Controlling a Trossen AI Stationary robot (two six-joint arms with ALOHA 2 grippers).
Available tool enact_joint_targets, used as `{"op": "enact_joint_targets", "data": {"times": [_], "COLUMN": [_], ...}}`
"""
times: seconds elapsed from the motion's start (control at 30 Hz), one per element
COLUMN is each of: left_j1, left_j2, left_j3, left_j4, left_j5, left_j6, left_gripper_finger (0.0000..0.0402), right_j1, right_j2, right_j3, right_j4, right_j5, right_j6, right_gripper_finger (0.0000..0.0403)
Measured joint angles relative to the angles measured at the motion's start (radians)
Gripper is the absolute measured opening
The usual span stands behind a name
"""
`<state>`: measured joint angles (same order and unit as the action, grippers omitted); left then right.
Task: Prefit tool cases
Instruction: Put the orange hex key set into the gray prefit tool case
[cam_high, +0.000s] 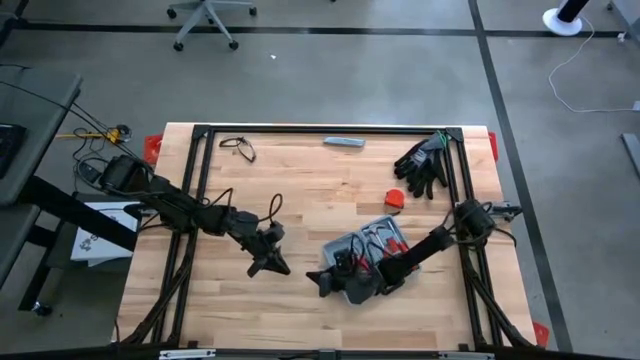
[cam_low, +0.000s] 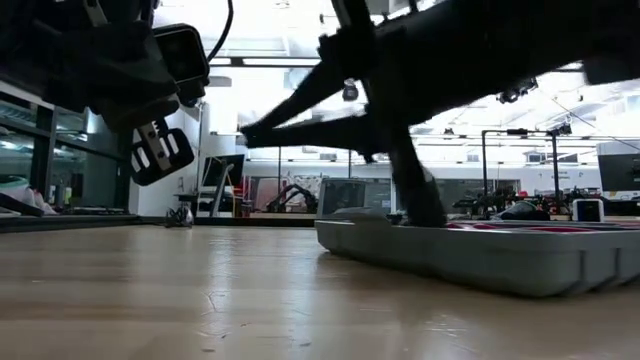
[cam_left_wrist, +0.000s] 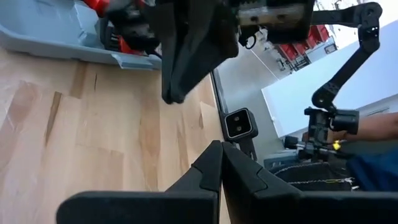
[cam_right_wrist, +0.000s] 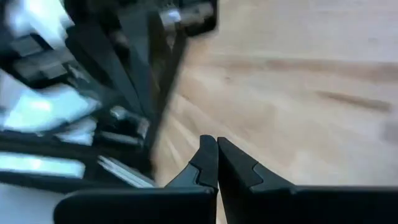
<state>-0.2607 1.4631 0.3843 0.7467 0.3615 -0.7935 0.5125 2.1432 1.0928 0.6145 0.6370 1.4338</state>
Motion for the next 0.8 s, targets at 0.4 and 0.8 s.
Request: {"op": "enact_joint_targets", "data": {"times": [0.4, 0.8], "left_j1": [0.007, 0.007], "left_j2": [0.0, 0.0], "left_j3": [0.0, 0.0], "left_j4": [-0.001, -0.002], "left_j5": [-0.004, -0.008], "left_j6": [0.01, 0.011], "left_gripper_finger": [0.0, 0.0], "right_j1": [-0.007, -0.008], "right_j2": [-0.106, -0.063], "right_j3": [0.005, 0.007], "right_j4": [0.113, -0.17], "right_j5": [0.037, -0.024], "right_j6": [-0.305, -0.034], "right_gripper_finger": [0.0, 0.0]}}
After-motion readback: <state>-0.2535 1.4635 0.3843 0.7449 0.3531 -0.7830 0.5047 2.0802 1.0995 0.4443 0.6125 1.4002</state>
